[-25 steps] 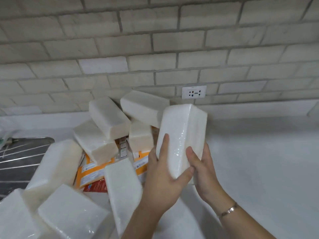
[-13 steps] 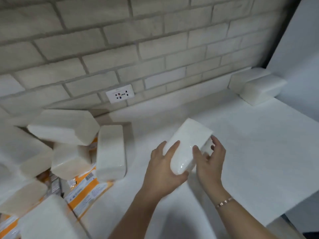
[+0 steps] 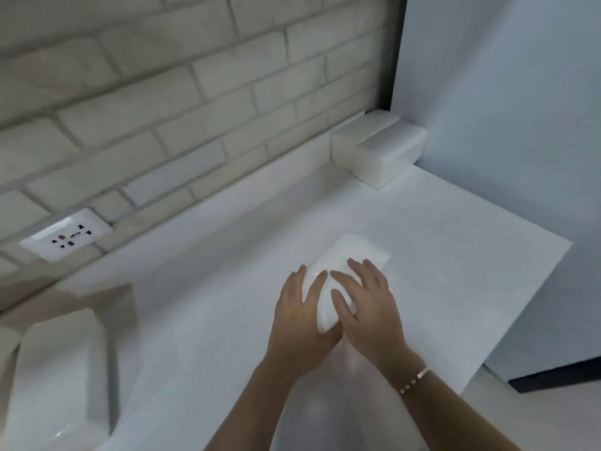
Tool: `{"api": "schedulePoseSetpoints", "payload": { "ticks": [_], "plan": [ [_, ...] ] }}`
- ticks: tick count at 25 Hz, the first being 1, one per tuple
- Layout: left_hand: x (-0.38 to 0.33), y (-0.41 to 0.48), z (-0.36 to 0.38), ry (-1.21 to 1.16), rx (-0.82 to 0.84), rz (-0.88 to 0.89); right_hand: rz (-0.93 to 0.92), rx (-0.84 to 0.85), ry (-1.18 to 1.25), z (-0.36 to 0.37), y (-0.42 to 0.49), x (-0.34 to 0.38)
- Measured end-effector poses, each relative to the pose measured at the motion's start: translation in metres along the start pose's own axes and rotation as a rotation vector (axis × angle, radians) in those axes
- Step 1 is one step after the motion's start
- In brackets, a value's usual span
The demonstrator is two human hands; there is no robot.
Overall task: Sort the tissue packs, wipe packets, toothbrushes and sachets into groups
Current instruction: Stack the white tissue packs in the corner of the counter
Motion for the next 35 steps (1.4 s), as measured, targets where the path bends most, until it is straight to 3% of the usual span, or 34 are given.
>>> {"api": "schedulePoseSetpoints", "payload": {
  "ticks": [9,13,15,18,20,23,26,30,35],
  "plan": [
    [-0.081,0.154,0.037,-0.025,0.068,0.061,0.087,0.072,-0.083,-0.082,0.097,-0.117],
    [-0.104,0.202,0.043,0.017,0.08,-0.03,0.138,0.202,-0.109,-0.105,0.132,-0.15],
    [-0.112,0.217,0.036,0.004,-0.01,-0.2,0.154,0.225,-0.122,-0.114,0.148,-0.164],
    [-0.114,0.223,0.047,-0.529,-0.038,-0.543,0.179,0.244,-0.132,-0.127,0.171,-0.18],
    [-0.125,0.229,0.068,-0.887,-0.007,-0.609,0.2,0.268,-0.103,-0.134,0.187,-0.192],
    [-0.139,0.244,0.076,-1.052,0.001,-0.486,0.235,0.314,-0.039,-0.144,0.214,-0.207],
    [-0.158,0.265,0.077,-1.114,0.118,-0.37,0.268,0.35,-0.026,-0.161,0.245,-0.22],
    [-0.165,0.292,0.087,-1.12,0.344,-0.341,0.327,0.405,-0.065,-0.185,0.279,-0.234],
    [-0.164,0.31,0.088,-1.155,0.376,-0.302,0.335,0.405,-0.029,-0.189,0.289,-0.244]
  ]
}}
Point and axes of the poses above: each hand's wrist, its own y-axis towards the middle knuckle, its own z-axis out of the palm, x = y × z, the point moved 8 cm from there along y, towards the middle knuckle, and after that the axes turned 10 degrees about x, right-handed, at the moved point
